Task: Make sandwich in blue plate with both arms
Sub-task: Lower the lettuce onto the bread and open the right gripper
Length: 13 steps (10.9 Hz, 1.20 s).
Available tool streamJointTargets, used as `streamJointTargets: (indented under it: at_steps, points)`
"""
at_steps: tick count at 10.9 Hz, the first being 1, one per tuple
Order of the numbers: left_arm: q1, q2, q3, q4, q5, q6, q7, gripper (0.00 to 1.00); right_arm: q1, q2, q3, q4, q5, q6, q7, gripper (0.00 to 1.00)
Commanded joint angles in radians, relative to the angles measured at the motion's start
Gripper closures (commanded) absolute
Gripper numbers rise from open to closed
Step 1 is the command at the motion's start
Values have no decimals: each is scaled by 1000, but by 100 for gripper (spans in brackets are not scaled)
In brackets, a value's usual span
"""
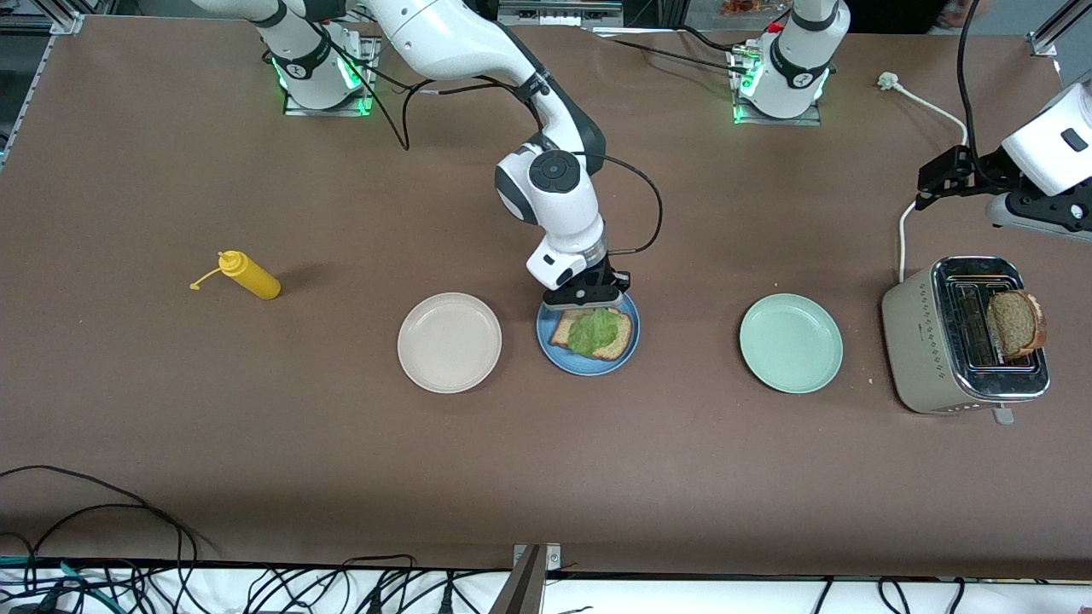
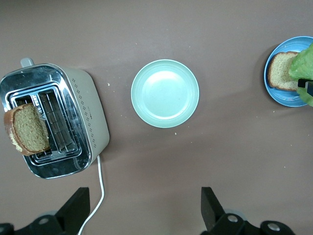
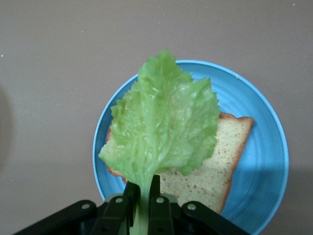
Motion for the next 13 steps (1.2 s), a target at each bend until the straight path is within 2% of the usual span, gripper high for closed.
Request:
streamJointTargets:
  at_steps: [1,6,10,12,13]
  points:
    - [4,-11,-1,-2,-12,-11,8,0,-1,3,0,15,14,-14,15,0]
    - [4,-11,-1,-2,-12,-11,8,0,-5,-30,-9,15,14,-57,-2,0]
    - [2,-11,-1,-2,-11,-11,7,0,-54,-194,-65,-3,20,-349,-170,0]
    - [2,-11,-1,-2,-10,-11,7,0,-77,-320,-126,-80,22,-488,-296,0]
    - [2,-11,-1,0,-10,-11,7,0,-79,-390,-167,-139,24,-516,-349,0]
